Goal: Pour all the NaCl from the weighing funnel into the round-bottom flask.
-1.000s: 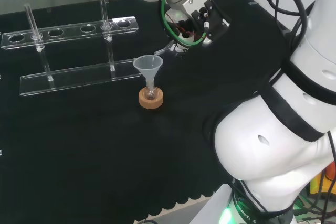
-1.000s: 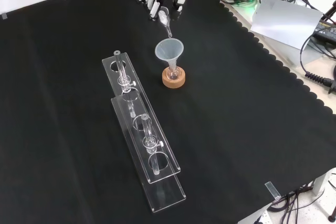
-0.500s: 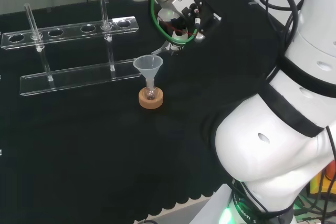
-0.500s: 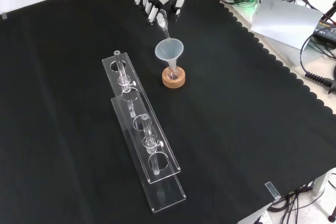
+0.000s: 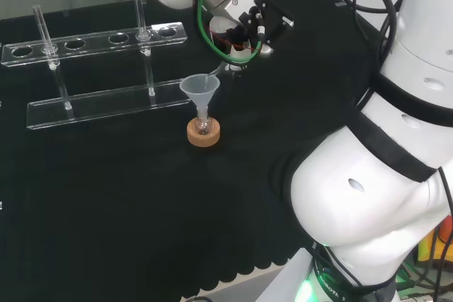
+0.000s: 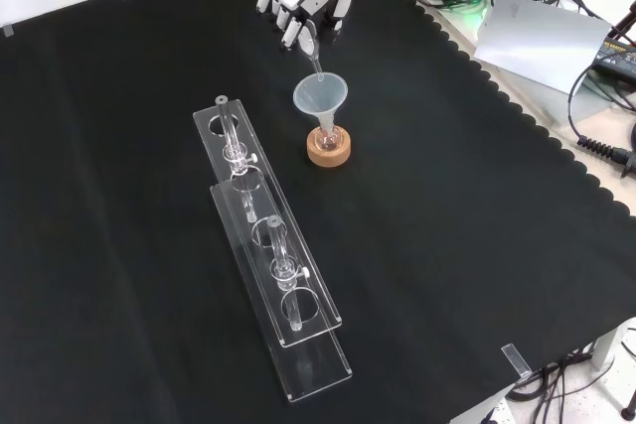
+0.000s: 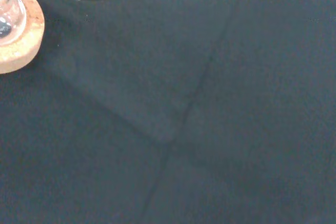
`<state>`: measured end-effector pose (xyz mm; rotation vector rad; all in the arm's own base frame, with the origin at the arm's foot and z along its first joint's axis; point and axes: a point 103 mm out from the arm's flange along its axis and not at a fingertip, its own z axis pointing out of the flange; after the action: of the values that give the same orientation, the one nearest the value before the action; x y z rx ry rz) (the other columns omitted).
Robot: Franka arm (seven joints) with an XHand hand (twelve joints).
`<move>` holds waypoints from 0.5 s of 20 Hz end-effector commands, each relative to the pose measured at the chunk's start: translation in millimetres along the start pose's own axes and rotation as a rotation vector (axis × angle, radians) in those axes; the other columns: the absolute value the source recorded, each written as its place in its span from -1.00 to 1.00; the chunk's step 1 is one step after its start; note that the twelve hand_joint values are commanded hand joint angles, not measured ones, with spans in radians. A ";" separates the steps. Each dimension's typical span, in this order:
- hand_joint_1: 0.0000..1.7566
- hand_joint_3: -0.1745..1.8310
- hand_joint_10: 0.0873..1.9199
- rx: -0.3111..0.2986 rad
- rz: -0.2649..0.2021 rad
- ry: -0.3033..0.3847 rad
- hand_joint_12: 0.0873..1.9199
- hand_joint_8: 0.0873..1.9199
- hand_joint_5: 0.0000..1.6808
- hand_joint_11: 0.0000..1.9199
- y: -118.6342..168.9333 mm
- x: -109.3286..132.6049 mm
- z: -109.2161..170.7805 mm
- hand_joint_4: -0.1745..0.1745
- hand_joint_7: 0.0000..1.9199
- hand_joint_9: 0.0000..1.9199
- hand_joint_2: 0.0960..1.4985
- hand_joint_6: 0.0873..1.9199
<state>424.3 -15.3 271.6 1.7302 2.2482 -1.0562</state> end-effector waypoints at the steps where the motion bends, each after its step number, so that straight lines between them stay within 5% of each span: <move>1: 0.18 -0.76 -0.88 0.017 0.001 -0.049 -0.02 -0.59 0.25 -0.04 -1.4 1.0 -4.0 1.00 0.20 0.35 0.36 -0.09; 10: 0.19 -0.76 -0.89 0.034 0.006 -0.097 -0.03 -0.59 0.25 -0.04 -1.6 3.6 -11.1 1.00 0.21 0.35 0.36 -0.09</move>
<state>424.3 -3.2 277.0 1.6660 2.2200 -1.1077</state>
